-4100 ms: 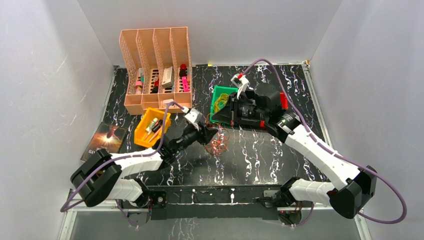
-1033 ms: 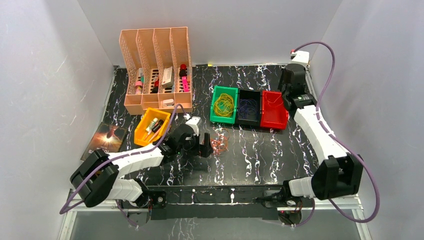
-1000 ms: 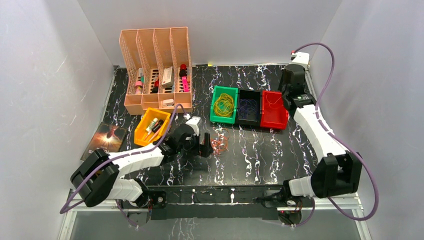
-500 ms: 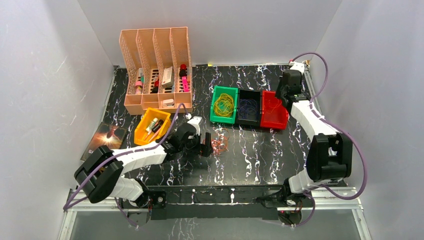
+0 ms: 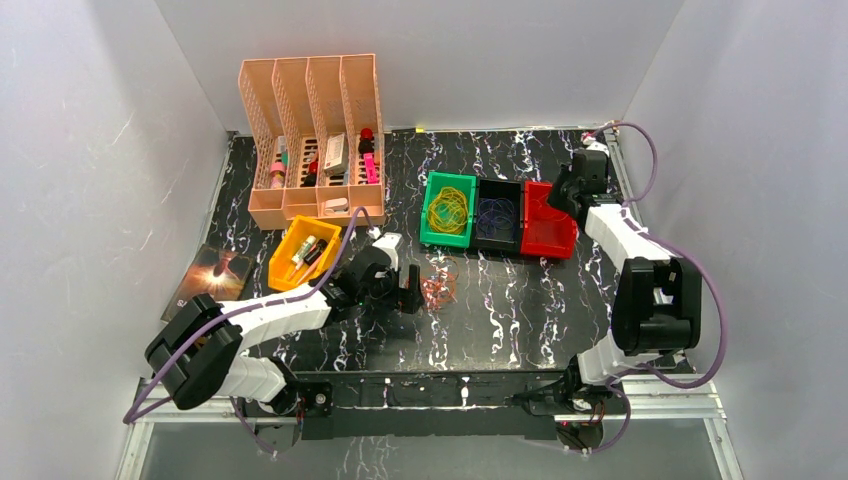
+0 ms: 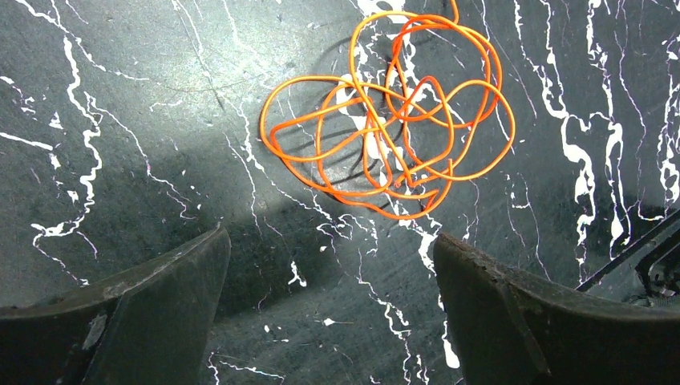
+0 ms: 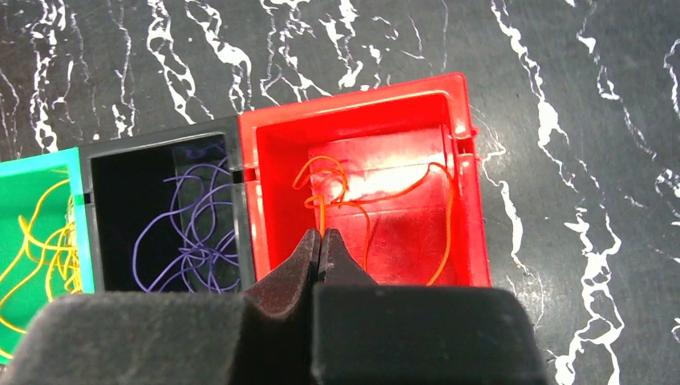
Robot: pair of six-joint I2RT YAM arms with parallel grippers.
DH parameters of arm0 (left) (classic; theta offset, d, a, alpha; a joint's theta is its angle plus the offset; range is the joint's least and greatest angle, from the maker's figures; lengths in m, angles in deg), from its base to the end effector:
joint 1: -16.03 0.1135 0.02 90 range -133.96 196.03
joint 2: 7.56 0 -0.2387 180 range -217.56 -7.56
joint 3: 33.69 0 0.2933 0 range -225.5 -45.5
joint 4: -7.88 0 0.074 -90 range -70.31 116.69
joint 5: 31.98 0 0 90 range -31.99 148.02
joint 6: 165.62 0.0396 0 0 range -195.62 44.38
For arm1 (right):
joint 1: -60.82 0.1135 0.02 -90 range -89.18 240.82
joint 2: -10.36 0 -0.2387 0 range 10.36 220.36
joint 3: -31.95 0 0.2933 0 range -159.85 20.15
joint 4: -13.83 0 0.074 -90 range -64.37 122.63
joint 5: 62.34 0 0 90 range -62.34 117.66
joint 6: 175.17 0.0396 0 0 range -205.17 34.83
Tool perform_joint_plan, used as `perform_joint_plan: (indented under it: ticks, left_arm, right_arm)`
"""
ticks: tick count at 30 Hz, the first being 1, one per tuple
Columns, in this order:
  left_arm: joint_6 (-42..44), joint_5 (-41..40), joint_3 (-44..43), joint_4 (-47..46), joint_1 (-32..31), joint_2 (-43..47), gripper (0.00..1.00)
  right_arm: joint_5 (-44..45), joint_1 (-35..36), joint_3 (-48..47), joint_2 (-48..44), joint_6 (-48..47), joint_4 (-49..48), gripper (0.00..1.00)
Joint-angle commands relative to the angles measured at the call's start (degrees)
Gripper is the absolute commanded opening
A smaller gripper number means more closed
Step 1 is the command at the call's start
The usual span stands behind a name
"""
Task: Untangle the cables
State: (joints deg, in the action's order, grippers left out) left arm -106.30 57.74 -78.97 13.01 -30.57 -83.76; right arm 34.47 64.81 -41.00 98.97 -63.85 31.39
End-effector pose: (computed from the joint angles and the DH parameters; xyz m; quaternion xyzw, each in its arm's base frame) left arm 0.2108 -0.2226 0.1277 0.1223 0.8828 -0.2815 0.3557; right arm 0.3908 0.0226 0.2109 0.1602 0.8639 0.0530 0.4745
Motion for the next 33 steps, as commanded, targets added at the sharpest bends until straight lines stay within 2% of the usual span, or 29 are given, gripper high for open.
perform_joint_plan:
  ticks: [1, 8, 19, 24, 33]
  left_arm:
    - [-0.17, -0.42, -0.1, 1.84, 0.25, 2.11, 0.98]
    - [-1.08, -0.34, 0.62, 0.94, 0.23, 2.03, 0.98]
    - [-4.12, 0.37, 3.24, -0.93, 0.21, 3.55, 0.97]
    - [-4.37, 0.55, 2.54, 0.8, 0.23, 4.71, 0.97]
    - [-4.94, 0.75, 2.3, 1.27, 0.23, 5.78, 0.97]
  right_arm:
    - [-4.61, -2.56, 0.9, 1.61, 4.23, -2.52, 0.0]
    - [-2.96, -2.76, 0.77, 4.19, 2.43, -1.86, 0.0]
    - [-6.01, -2.76, 0.93, 7.63, 0.92, -2.15, 0.07]
    - [-8.11, -2.76, -0.11, 7.33, -0.44, -1.34, 0.15]
    - [-5.77, -2.76, -0.11, 2.32, -2.01, -0.93, 0.3]
